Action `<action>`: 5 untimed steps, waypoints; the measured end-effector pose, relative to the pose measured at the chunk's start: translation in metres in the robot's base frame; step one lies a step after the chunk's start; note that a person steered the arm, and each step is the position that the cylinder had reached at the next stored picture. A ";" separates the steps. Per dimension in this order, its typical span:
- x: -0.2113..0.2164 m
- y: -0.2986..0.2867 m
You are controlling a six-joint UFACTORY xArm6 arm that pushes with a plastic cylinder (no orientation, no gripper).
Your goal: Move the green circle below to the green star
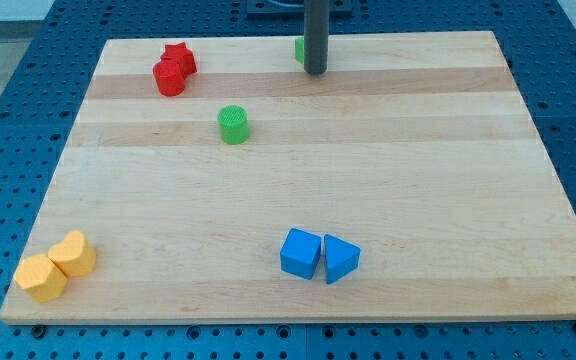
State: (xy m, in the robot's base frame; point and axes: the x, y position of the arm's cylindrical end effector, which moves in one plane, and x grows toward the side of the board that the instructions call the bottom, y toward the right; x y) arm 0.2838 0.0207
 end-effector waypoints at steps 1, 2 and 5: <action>0.094 -0.009; 0.183 -0.045; 0.127 -0.145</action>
State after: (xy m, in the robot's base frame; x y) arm 0.4110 -0.1246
